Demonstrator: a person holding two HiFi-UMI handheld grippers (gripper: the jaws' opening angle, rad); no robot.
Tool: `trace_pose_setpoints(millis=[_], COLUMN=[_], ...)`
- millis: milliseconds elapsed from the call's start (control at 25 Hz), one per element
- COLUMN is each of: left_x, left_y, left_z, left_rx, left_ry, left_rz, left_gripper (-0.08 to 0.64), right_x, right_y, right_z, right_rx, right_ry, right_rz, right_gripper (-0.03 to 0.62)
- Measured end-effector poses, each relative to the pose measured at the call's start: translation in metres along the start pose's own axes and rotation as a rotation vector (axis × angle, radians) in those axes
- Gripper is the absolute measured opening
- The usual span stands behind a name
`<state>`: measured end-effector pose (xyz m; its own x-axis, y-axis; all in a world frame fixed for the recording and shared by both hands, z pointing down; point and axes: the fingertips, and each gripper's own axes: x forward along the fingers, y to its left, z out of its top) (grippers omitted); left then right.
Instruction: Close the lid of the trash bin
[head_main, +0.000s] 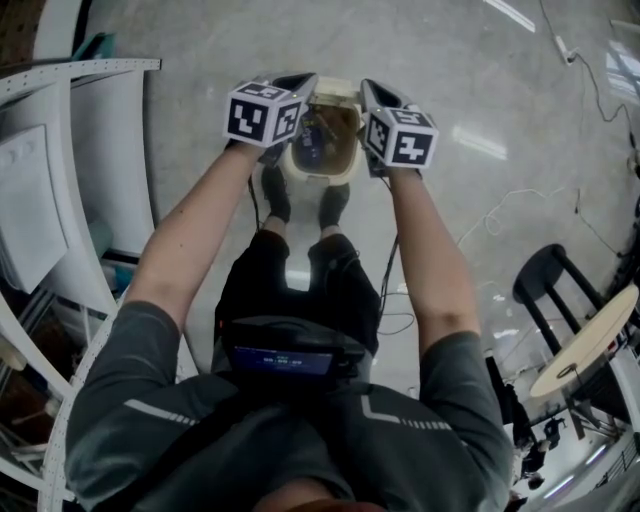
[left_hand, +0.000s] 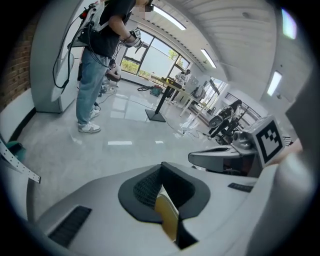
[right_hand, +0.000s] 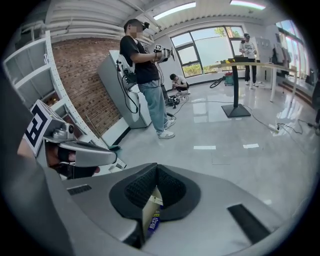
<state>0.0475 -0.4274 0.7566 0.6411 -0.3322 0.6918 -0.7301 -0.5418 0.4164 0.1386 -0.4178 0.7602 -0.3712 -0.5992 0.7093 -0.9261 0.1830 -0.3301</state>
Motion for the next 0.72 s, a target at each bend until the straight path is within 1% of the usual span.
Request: trace_pose_setpoints(millis=[240,360,480,560,720], left_x=[0.006,0.003,0.0,-0.003,-0.012], left_y=[-0.006,-0.006,-0.013,-0.016,-0.022], left_z=[-0.009,-0.01,-0.02,-0.03,-0.054], left_rx=[-0.052,-0.044,-0.056,-0.063,-0.04], left_ry=[0.01,0.018,0.023,0.032,0.065], left_rz=[-0.043,-0.035,-0.066,-0.084,-0.077], left_gripper=[-0.002,-0.002,-0.002,-0.002,-0.002], right_x=[0.001,0.0,-0.006,-0.008,-0.015], right_y=[-0.004,-0.003,-0.002,0.0,0.007], right_z=[-0.01,-0.012,-0.021,-0.03,-0.055], right_rx=[0.025,0.037,0.053,0.044,0.018], right_ry=[-0.001,-0.005,-0.01,0.006,0.06], right_rz=[0.014,0.027,0.035,0.036,0.03], right_gripper=[0.009,0.009,0.009,0.009,0.009])
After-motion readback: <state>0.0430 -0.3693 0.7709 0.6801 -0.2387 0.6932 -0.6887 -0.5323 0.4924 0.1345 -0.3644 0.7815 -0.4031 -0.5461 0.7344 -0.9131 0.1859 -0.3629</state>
